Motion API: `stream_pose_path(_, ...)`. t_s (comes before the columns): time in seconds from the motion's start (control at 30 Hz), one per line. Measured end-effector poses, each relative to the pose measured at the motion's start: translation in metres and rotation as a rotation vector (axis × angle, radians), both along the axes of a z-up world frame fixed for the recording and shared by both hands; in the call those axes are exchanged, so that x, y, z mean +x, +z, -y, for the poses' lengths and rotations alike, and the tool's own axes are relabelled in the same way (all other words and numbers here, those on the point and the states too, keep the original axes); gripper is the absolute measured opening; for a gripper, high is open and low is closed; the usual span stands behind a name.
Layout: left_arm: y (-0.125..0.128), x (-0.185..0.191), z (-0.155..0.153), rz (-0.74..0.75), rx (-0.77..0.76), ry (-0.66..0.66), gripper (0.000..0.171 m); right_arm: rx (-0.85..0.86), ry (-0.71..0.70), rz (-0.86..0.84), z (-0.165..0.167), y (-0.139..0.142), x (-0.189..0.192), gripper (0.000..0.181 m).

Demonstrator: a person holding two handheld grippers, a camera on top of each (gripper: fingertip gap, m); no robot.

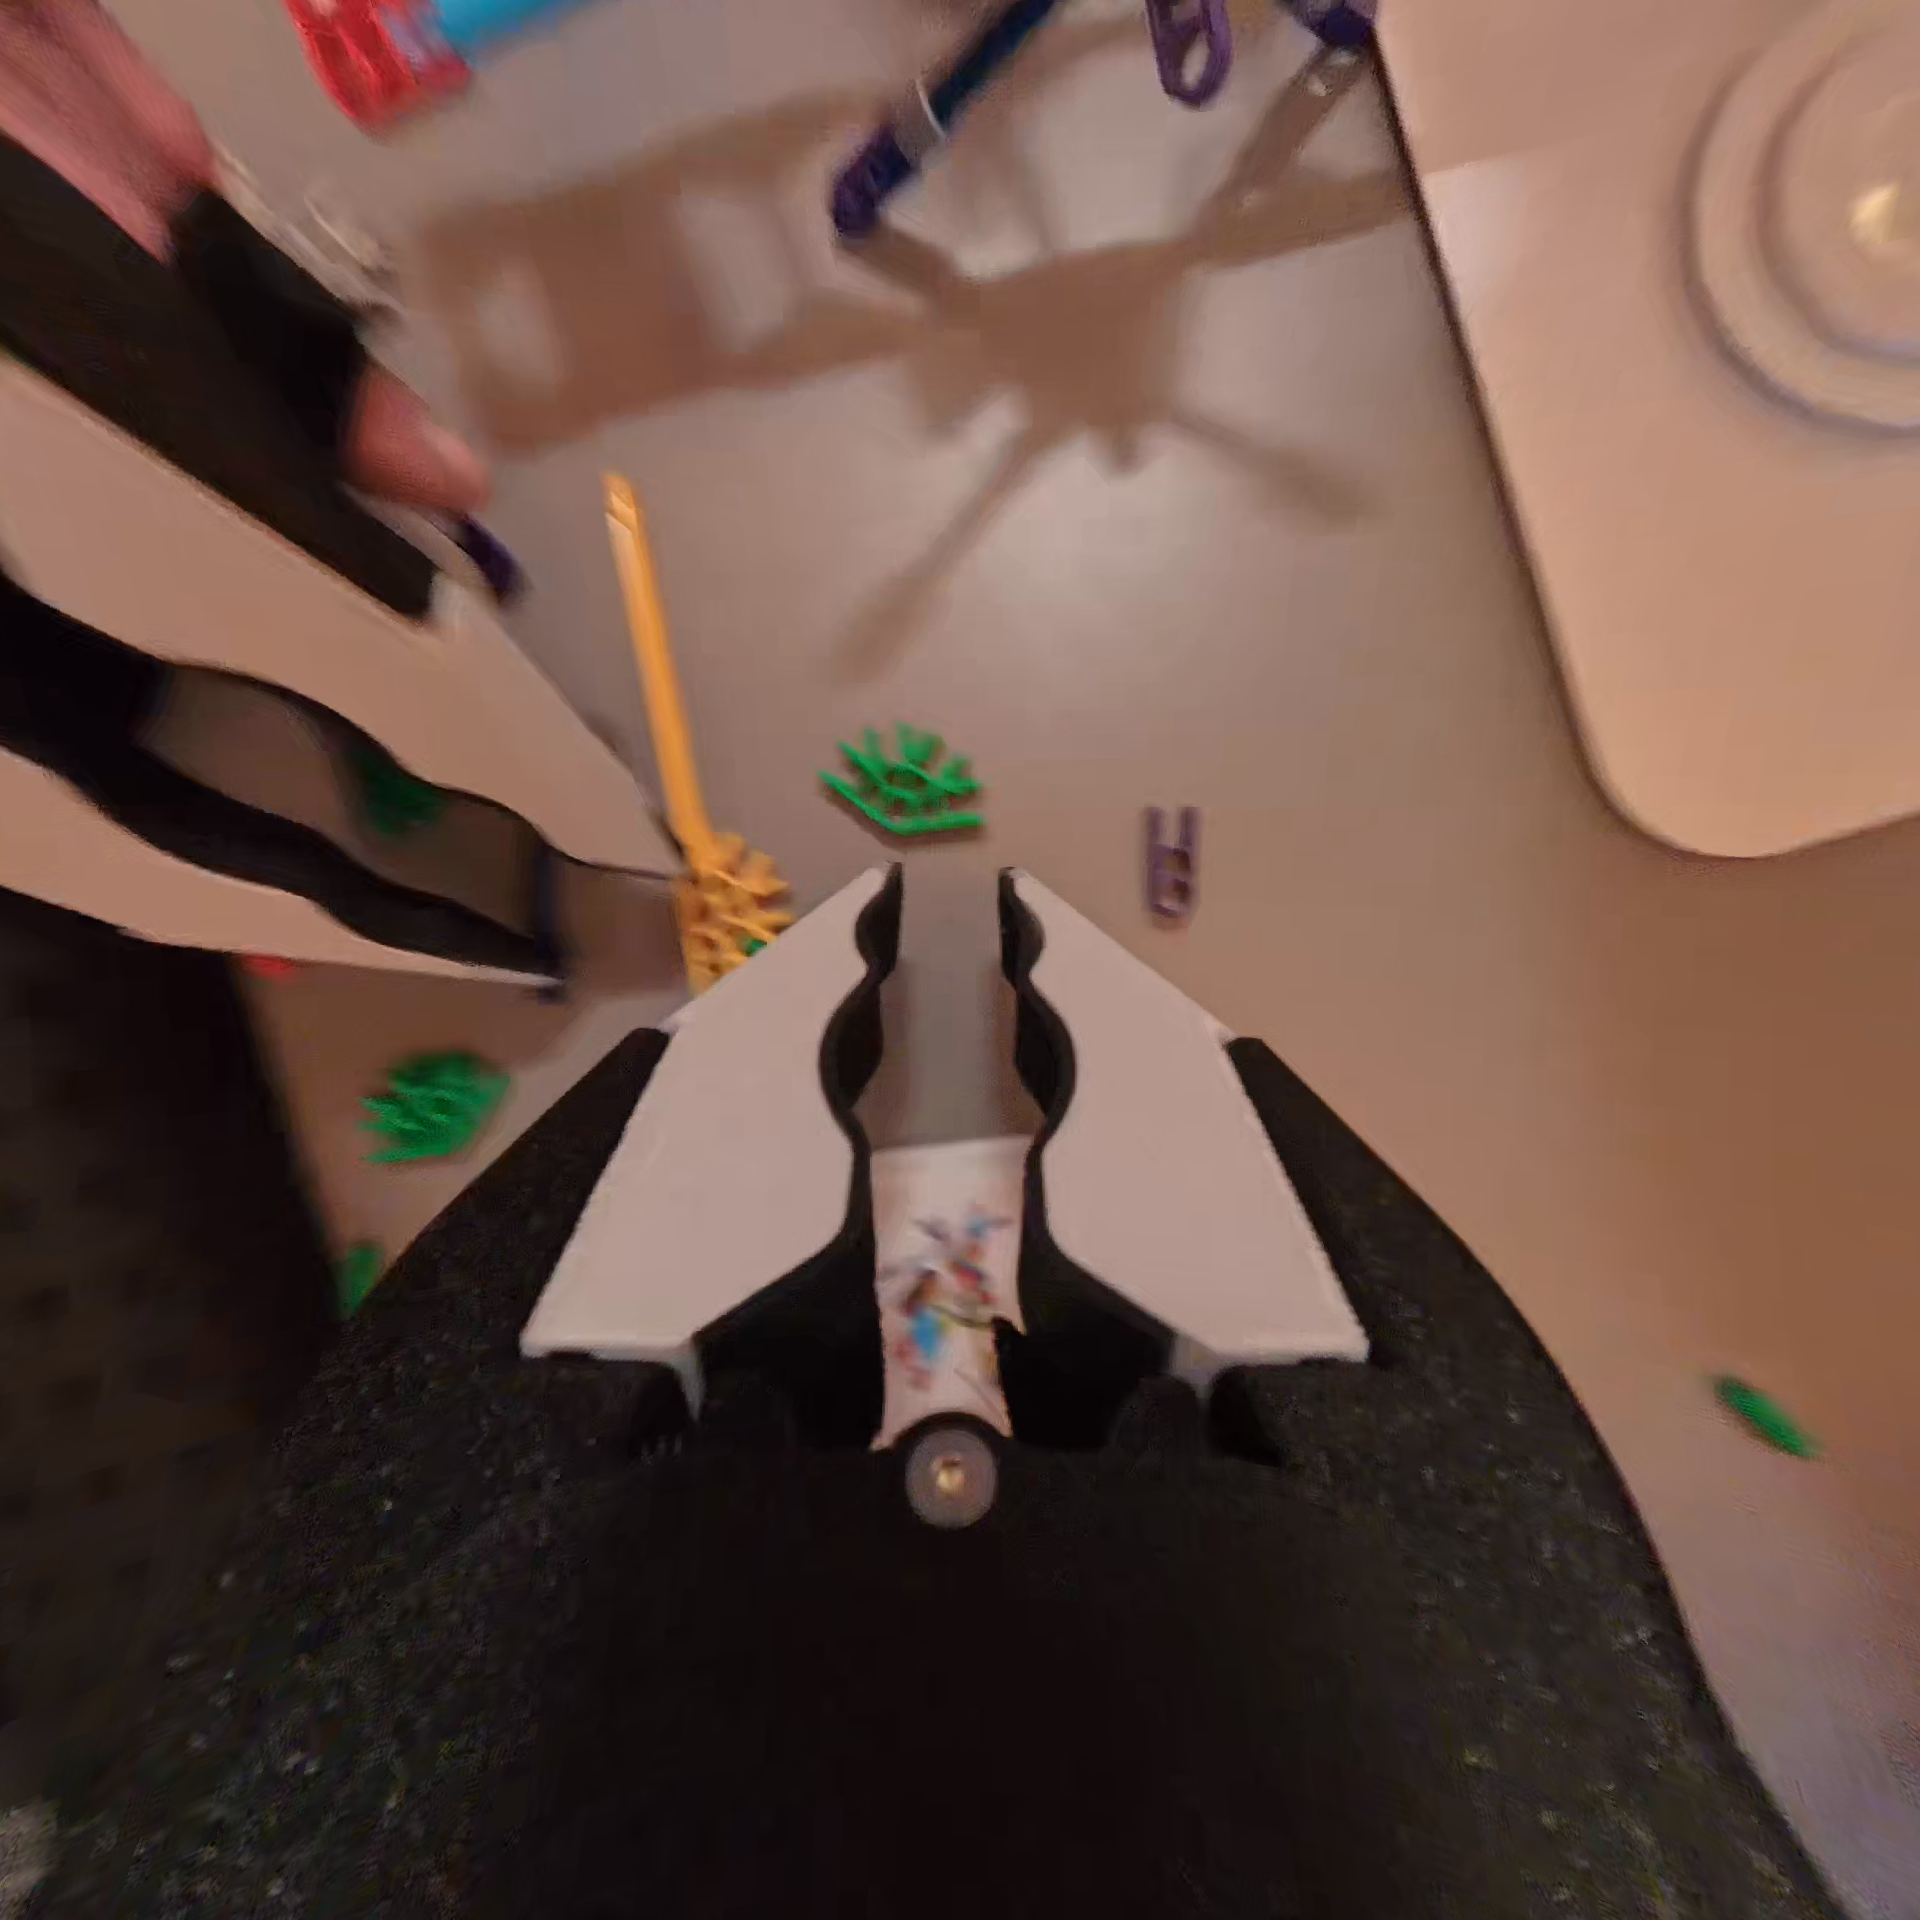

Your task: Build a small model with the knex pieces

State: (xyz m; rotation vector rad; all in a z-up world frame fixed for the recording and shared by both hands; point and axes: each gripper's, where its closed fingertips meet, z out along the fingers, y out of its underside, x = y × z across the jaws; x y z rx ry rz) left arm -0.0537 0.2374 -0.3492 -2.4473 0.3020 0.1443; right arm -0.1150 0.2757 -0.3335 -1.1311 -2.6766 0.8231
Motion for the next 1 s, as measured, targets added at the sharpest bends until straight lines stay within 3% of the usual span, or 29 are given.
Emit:
stream_pose_path(0.07, 0.001, 0.001, 0.003, 0.008, -0.002, 0.008, 0.034, -0.051, -0.043, 0.007, 0.011, 0.001, 0.002, 0.031)
stream_pose_path(0.17, 0.005, -0.012, 0.006, 0.015, 0.025, 0.085, 0.037, -0.004, -0.046, -0.018, 0.018, -0.011, 0.006, 0.033)
stream_pose_path(0.27, 0.013, -0.024, -0.001, 0.094, 0.067, 0.173, 0.053, 0.018, -0.084, -0.043, 0.01, -0.016, 0.005, 0.033)
stream_pose_path(0.4, 0.001, -0.028, -0.009, 0.144, 0.009, 0.218, 0.07, -0.024, -0.129, -0.025, 0.006, -0.023, 0.004, 0.033)
stream_pose_path(0.63, -0.009, -0.007, -0.022, 0.301, -0.007, 0.168, 0.075, -0.032, -0.052, -0.048, 0.007, -0.026, 0.001, 0.032)
stream_pose_path(0.7, -0.011, -0.004, -0.027, 0.272, -0.022, 0.131, 0.086, -0.009, -0.005, -0.06, 0.002, -0.026, -0.002, 0.031)
stream_pose_path(0.77, -0.008, 0.001, -0.025, 0.261, -0.026, 0.106, 0.086, -0.011, -0.003, -0.044, -0.003, -0.025, -0.002, 0.039)
stream_pose_path(0.83, 0.001, -0.001, -0.02, 0.263, 0.006, 0.126, 0.07, -0.007, -0.015, -0.048, -0.005, -0.023, -0.002, 0.041)
stream_pose_path(1.0, 0.004, -0.029, -0.019, 0.265, 0.05, 0.244, 0.087, -0.021, -0.016, -0.061, 0.005, -0.026, 0.0, 0.042)
